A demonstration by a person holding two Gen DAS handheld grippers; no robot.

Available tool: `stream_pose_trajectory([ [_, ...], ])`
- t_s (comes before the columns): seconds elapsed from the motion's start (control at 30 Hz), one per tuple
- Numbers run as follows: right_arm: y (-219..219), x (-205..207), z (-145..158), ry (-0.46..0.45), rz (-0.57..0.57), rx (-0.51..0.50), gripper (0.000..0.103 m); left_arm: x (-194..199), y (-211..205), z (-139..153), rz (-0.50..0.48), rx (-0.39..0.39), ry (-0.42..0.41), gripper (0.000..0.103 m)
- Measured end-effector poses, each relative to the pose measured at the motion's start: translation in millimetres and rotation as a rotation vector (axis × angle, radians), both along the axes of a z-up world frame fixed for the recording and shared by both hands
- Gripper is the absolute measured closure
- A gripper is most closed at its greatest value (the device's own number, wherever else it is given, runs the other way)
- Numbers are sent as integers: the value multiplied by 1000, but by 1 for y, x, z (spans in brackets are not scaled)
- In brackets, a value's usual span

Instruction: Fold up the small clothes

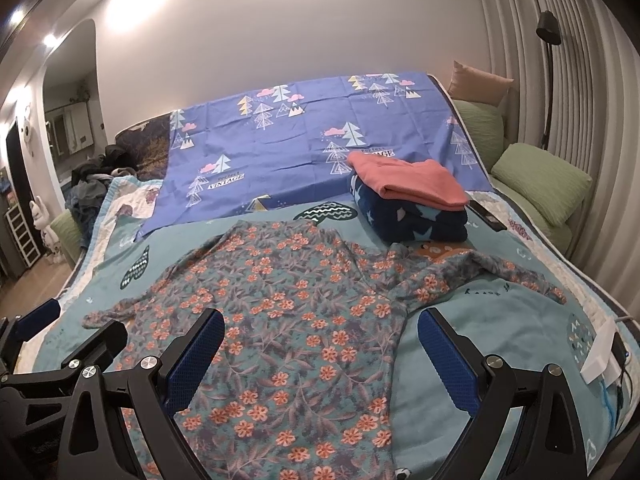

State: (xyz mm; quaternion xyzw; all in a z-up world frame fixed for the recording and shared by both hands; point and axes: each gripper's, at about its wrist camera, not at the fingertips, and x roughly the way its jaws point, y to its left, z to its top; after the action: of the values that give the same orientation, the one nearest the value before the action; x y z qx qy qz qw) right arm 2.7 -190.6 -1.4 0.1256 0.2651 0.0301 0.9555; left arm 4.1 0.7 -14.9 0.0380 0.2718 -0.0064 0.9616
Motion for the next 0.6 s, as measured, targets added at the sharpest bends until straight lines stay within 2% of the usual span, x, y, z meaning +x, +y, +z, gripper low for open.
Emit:
stream_pose_trajectory([
  [0.13, 0, -1, 1, -2, -6, -3, 4, 0, 3, 0, 17, 28, 17, 1],
  [0.2, 0, -2, 1, -3, -6, -3, 4, 2, 5, 2, 23, 85, 37, 1],
  [0.3, 1, -3, 1, -3, -7, -4, 4, 2, 7, 3, 29, 78, 40, 1],
  [0.43, 1, -3, 1, -4, -7, -5, 4, 0, 11, 4, 32, 21, 17, 1],
  [0.6, 2, -6, 2, -11, -12, -9, 4, 1, 13, 6, 39, 35, 8, 1],
])
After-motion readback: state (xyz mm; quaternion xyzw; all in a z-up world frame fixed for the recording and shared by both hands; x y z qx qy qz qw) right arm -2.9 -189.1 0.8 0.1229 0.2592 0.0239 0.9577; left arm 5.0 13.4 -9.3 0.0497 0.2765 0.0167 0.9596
